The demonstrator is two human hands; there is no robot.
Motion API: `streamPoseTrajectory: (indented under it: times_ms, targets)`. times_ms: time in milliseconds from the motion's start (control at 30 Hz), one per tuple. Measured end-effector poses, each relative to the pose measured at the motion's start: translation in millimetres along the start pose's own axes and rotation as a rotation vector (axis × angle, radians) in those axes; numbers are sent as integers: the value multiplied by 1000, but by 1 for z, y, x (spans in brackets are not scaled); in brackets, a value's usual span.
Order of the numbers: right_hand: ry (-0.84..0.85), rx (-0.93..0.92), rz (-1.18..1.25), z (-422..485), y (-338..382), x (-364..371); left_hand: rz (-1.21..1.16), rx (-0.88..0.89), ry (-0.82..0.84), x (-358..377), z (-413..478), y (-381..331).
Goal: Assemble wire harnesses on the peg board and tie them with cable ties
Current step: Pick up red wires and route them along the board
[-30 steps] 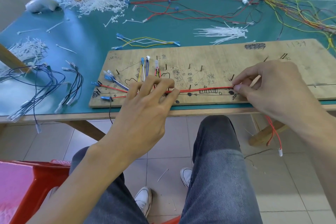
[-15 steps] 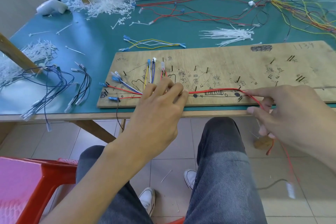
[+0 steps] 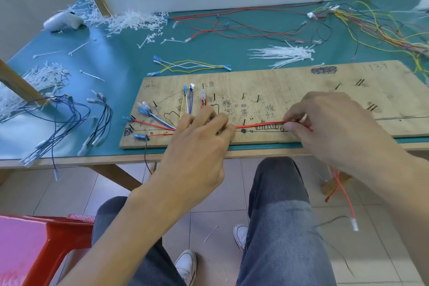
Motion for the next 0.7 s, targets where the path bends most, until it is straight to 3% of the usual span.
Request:
streamPoseTrajectory:
  times_ms: [467, 700]
  targets:
    - [-107, 26, 150, 4, -12, 5, -21, 19, -4, -6, 7, 2]
    - [-16, 34, 191, 14, -18, 9, -96, 66, 42, -12, 26, 8]
Point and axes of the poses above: each hand's wrist, its own z-axis towards the middle knuckle, its own x-axis out of the palm, y = z × x, the point moved 10 cm from there along z, towards the middle knuckle, and after that the axes turned 9 degrees about -z, right-handed, at the moved point
